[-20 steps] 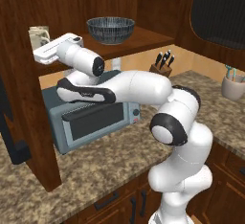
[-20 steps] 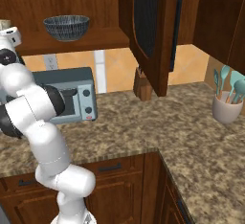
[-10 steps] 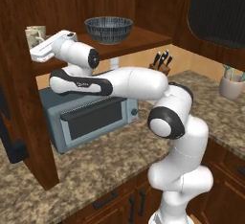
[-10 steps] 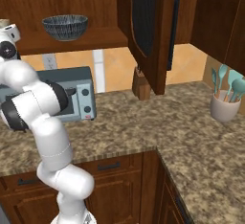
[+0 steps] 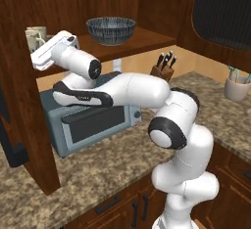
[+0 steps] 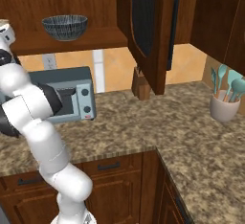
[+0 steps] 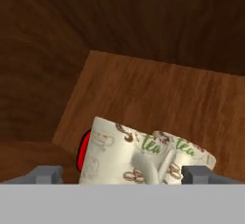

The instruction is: Gather all objects into one cabinet and sort the glasses and bowls to opposite sides.

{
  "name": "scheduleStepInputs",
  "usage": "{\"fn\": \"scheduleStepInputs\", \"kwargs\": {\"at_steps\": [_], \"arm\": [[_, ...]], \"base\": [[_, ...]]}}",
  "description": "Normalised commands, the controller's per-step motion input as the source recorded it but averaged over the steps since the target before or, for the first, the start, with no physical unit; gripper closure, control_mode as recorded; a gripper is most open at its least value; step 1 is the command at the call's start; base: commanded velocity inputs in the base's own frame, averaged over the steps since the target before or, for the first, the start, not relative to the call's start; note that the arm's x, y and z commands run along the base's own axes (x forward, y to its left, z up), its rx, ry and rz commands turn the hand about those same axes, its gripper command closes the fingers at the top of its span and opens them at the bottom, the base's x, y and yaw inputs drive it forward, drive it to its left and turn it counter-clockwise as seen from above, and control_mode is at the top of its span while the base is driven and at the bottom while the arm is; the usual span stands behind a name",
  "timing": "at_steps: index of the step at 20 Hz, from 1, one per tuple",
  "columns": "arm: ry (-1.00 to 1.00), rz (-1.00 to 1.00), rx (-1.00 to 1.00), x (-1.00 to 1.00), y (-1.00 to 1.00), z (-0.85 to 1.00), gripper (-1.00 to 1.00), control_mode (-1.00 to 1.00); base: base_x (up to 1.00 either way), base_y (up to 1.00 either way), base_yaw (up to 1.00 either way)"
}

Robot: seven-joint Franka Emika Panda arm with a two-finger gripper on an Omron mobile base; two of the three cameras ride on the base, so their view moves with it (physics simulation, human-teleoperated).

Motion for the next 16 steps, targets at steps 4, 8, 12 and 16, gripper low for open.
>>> {"fn": "scheduleStepInputs", "kwargs": {"at_steps": [4, 8, 12, 16], "arm": [[-0.13, -0.08, 0.02, -1.0, -0.19, -0.18, -1.0, -1.0], [-0.01, -0.15, 0.08, -1.0, -0.58, -0.22, -1.0, -1.0], [0.07, -0.16, 0.01, -1.0, -0.78, -0.47, -1.0, -1.0], [0.27, -0.12, -0.02, -1.0, -0.69, -0.57, -1.0, -1.0]], "base": [[0.0, 0.0, 0.0], [0.0, 0.0, 0.0], [0.0, 0.0, 0.0], [0.0, 0.0, 0.0]]}}
